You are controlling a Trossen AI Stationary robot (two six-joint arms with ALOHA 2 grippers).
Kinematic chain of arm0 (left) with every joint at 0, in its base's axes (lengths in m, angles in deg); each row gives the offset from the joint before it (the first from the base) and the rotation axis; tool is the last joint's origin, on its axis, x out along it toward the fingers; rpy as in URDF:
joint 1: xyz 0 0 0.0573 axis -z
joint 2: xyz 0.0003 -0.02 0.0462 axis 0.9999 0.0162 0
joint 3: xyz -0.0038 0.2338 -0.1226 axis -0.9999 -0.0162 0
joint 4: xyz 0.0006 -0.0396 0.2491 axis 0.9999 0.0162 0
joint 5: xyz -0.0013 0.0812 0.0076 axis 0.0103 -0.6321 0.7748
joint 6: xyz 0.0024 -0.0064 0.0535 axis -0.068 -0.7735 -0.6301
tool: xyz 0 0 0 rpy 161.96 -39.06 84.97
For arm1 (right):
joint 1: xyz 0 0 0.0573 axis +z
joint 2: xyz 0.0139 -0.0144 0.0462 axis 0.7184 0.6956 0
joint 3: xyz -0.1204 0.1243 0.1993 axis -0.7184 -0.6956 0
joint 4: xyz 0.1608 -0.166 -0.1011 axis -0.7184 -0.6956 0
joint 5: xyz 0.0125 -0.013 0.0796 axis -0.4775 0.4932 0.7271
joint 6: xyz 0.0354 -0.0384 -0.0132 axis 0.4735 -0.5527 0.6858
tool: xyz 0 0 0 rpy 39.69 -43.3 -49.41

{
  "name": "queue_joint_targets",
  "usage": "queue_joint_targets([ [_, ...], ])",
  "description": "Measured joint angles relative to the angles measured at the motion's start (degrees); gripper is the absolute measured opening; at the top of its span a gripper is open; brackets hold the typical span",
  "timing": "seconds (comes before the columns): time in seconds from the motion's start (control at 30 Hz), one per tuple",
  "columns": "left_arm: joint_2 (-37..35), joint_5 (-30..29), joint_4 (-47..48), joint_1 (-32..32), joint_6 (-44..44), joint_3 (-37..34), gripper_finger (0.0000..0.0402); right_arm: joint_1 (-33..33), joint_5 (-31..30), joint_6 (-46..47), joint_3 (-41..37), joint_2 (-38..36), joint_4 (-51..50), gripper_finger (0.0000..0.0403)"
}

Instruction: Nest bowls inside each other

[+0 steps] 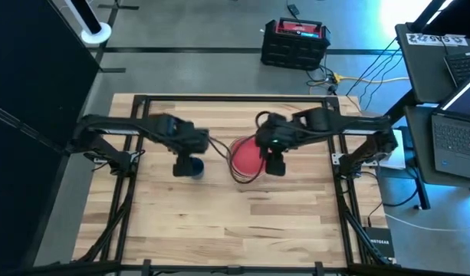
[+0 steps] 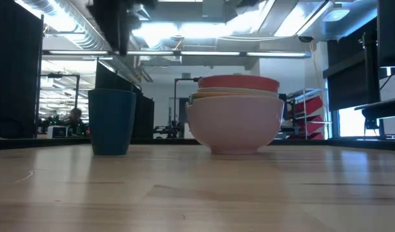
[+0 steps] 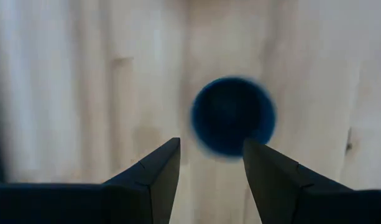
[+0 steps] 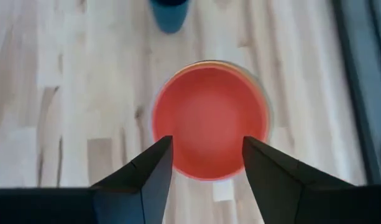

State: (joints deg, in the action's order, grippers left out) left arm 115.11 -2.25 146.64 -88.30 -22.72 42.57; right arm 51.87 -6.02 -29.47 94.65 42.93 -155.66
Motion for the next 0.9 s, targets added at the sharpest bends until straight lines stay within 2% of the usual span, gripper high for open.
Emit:
queue_joint_targets([
  [0.07, -0.01, 2.65, -5.63, -0.51, -2.26, -5.30, 0.0160, 0.83, -1.75, 1.90, 0.00, -1.07, 0.04, 0.0177],
  [0.17, -0.01, 2.77, -10.18, -2.02, -3.48, -10.45, 0.0160, 2.17, -3.66, 4.34, 0.00, -2.00, -0.29, 0.0177],
  [0.5, 0.02, 3.33, -17.87, -7.73, -5.17, -18.00, 0.0157, 4.25, -4.33, 7.63, -2.43, -2.21, -0.53, 0.0177],
  [0.9, 0.34, 4.62, -21.27, -9.15, -7.23, -18.24, 0.0028, 4.21, -4.80, 8.61, -3.54, -2.19, -0.61, 0.0177],
])
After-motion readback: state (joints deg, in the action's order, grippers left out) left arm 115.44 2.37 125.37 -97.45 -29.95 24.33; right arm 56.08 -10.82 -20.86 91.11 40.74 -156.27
